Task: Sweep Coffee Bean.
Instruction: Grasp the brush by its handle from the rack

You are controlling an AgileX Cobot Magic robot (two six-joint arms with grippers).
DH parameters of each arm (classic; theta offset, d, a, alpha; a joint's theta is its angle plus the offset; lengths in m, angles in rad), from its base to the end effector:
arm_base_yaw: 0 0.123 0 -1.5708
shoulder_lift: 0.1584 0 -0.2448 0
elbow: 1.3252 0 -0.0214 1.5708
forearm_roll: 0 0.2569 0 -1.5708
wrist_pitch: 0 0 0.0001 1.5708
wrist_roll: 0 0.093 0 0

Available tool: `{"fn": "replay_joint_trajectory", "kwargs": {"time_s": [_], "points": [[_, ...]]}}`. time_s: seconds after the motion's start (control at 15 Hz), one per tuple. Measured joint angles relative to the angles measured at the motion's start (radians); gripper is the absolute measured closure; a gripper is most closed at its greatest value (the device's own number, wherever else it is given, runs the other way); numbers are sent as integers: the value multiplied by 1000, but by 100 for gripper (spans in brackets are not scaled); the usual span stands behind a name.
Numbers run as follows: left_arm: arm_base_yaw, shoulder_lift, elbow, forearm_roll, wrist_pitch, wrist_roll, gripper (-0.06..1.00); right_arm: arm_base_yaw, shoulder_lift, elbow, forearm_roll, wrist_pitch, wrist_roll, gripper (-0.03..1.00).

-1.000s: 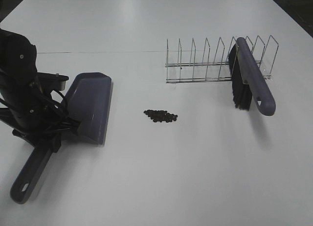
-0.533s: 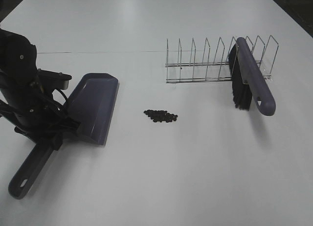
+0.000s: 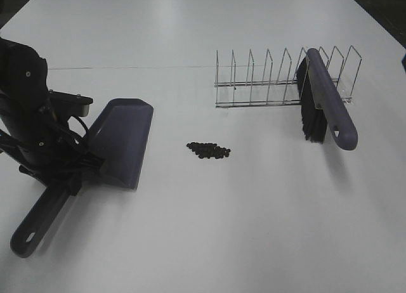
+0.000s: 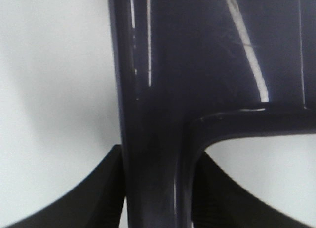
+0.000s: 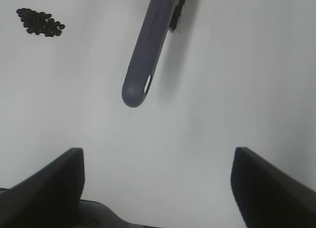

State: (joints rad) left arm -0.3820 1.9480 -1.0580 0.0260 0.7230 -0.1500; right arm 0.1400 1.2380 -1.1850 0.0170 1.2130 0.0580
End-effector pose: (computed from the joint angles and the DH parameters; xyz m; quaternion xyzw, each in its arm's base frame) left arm 0.3002 -0.1189 0.0707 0.1252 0.9918 0.0026 0.0240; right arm 0.2463 0.0362 0.3083 -0.0388 0.9801 0.0276 0.1930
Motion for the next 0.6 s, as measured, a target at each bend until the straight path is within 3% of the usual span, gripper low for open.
{"fn": "replay_joint_trajectory", "kwargs": {"time_s": [0.4,0.6], "points": [[0,0,0,-1,0,0,60,0,411,-307,2,6,-45,26],[0,0,0,-2,0,0,60,0,630,-539,2,6,-70,26]]}}
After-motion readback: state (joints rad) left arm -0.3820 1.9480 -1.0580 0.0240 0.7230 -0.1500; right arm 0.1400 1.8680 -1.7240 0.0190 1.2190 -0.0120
